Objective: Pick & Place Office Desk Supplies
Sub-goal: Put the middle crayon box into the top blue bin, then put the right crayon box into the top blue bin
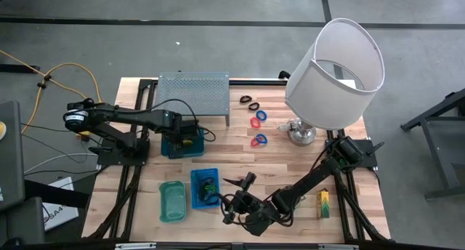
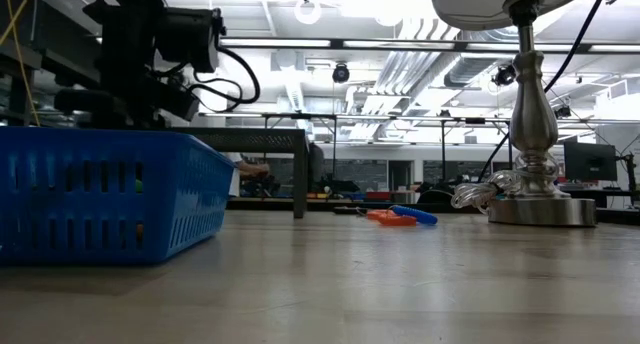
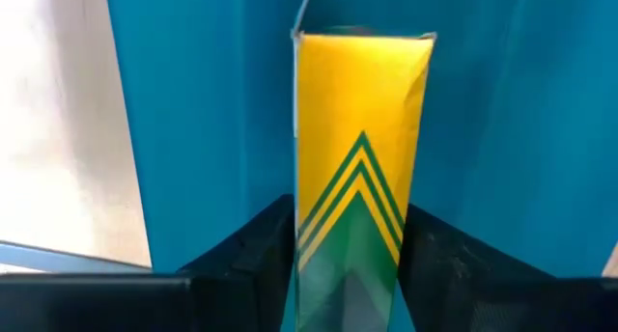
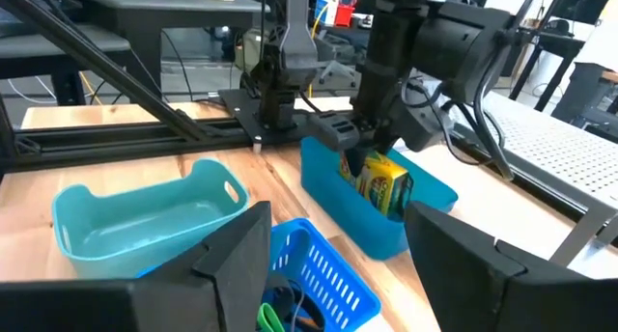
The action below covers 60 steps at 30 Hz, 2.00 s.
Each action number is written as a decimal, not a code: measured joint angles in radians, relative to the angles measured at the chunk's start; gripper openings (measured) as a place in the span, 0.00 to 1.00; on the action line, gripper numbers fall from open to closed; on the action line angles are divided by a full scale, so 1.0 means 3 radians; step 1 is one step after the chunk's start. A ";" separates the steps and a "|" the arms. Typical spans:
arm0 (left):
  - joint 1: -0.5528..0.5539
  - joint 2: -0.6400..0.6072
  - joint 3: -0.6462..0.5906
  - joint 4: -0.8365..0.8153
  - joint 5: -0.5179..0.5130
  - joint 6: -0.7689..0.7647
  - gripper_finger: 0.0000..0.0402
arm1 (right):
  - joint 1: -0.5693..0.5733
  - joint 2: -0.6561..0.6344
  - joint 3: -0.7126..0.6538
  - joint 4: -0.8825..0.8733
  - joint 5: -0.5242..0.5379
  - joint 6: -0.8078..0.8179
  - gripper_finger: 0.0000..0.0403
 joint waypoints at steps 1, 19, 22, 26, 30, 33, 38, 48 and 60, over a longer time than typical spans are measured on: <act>0.0000 0.0000 0.0012 -0.0022 -0.0002 0.0000 0.38 | 0.0000 0.0000 0.0000 0.0000 -0.0002 0.0001 0.56; -0.0269 -0.0003 0.0825 -0.0387 -0.0053 -0.0158 0.38 | 0.0004 0.0000 0.0000 -0.0001 -0.0002 -0.0007 0.56; -0.0462 -0.0003 0.0881 -0.0400 -0.0052 -0.0260 0.38 | 0.0005 0.0000 0.0000 -0.0001 -0.0002 -0.0008 0.56; -0.0752 -0.0003 0.0976 -0.0438 -0.0049 -0.0424 0.38 | 0.0005 0.0000 -0.0001 -0.0001 -0.0003 -0.0008 0.56; -0.1084 -0.0005 0.1088 -0.0450 -0.0048 -0.0740 0.38 | 0.0005 0.0000 -0.0001 -0.0001 -0.0003 -0.0031 0.56; -0.1401 -0.0005 0.1134 -0.0411 0.0042 -0.1089 0.38 | 0.0006 0.0000 -0.0001 -0.0002 -0.0003 -0.0034 0.56; -0.2057 -0.0005 0.1135 -0.0096 0.0098 -0.1562 0.38 | 0.0006 0.0000 -0.0001 -0.0022 -0.0003 -0.0034 0.56; -0.3045 -0.0005 0.1135 0.0423 -0.0494 -0.1699 0.38 | 0.0006 0.0000 -0.0003 -0.0025 -0.0083 -0.0034 0.56; -0.3144 -0.0005 0.1133 0.0454 -0.0597 -0.1748 0.38 | 0.0006 0.0000 -0.0003 -0.0027 -0.0454 -0.0035 0.56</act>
